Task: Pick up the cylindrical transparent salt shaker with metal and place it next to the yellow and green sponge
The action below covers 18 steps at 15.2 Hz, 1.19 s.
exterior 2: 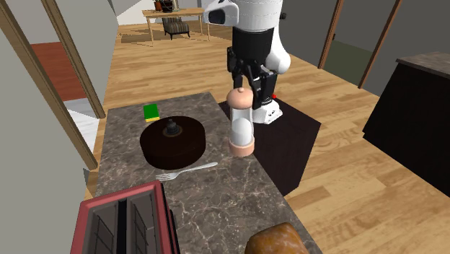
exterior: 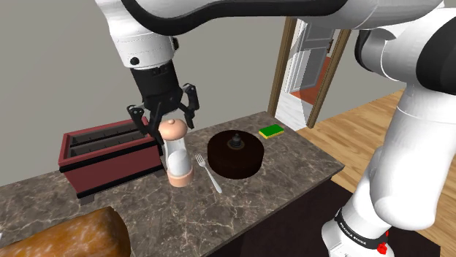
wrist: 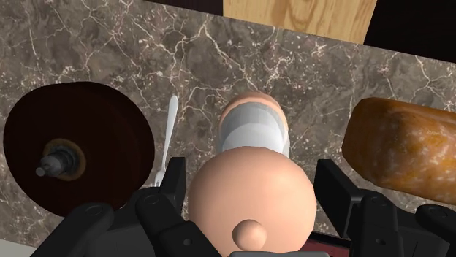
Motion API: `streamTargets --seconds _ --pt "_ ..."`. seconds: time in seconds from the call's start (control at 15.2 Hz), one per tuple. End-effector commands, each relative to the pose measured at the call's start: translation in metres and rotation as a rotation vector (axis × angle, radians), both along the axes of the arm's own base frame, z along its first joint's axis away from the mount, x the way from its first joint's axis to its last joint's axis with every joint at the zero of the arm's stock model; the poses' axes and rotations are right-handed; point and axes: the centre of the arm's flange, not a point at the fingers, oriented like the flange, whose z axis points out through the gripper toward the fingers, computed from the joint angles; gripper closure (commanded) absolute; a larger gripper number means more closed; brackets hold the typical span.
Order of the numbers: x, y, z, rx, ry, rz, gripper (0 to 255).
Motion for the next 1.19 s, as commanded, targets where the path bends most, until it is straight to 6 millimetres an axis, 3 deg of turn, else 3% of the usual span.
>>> streamTargets --seconds 0.0,0.53,1.12 --pt "0.001 -0.001 0.011 0.000 0.000 0.000 255" --pt "0.001 -0.001 0.050 0.000 0.000 0.000 255" --pt "0.003 -0.120 0.051 0.000 0.000 0.000 255"
